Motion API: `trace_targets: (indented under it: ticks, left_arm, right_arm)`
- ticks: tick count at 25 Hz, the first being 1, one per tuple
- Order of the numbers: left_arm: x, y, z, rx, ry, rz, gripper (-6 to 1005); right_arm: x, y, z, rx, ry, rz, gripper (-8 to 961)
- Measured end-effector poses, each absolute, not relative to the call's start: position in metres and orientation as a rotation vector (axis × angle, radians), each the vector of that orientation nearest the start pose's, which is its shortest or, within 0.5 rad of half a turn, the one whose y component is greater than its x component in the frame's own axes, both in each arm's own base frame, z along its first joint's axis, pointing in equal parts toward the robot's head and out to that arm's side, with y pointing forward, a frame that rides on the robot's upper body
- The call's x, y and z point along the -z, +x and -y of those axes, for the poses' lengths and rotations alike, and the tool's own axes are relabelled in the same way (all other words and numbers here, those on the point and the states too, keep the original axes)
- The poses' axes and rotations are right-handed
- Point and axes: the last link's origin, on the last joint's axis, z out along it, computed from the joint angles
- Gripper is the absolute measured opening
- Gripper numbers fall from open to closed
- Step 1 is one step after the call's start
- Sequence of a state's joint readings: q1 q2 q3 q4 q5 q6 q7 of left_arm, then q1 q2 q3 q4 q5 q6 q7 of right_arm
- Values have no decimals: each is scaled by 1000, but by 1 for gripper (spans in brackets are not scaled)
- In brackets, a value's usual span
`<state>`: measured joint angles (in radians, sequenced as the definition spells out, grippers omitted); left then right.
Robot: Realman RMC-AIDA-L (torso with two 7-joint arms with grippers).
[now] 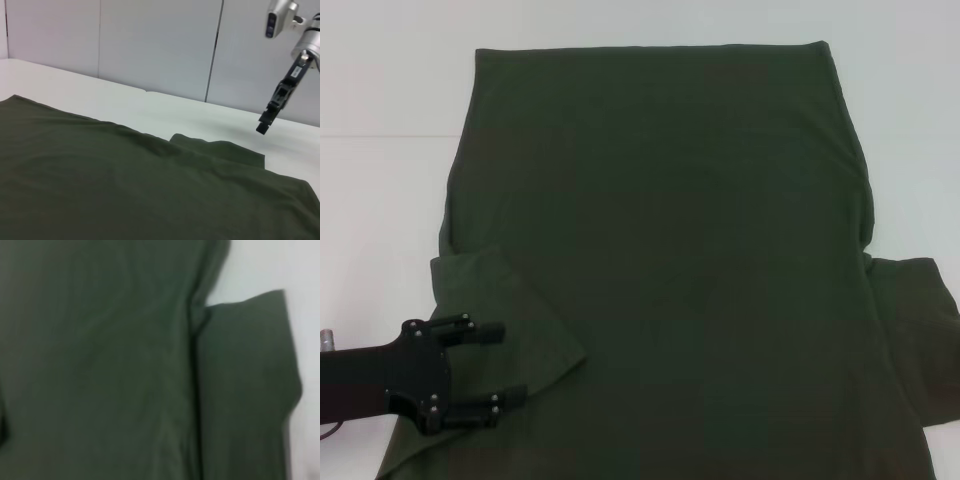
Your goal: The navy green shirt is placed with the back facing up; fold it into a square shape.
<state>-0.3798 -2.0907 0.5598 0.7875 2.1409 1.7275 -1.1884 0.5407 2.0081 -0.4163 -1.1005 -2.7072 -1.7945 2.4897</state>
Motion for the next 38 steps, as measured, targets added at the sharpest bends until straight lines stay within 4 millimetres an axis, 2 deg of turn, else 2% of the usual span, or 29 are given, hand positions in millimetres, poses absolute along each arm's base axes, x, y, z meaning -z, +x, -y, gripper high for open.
trace_targets:
  ticks: [5,12,23,29,38]
  left_arm:
    - [-24,-305,-276,590,-2751,458,813]
    - [-26,-305,-275,590,-2753,453,813]
    - [-25,-304,-275,592,-2760,449,814]
    - [-25,-304,-275,593,-2761,451,813]
    - [-24,-304,-275,589,-2760,459,813]
  right_arm:
    - [-100,323,-324,12,-2015,-1890,942]
    - [-86,325,-335,63,-2019,-1874,942]
    - [-84,331,-339,93,-1995,-1852,942]
    - [-74,334,-341,92,-1998,-1861,941]
    - [-70,331,-344,111,-2019,-1844,941]
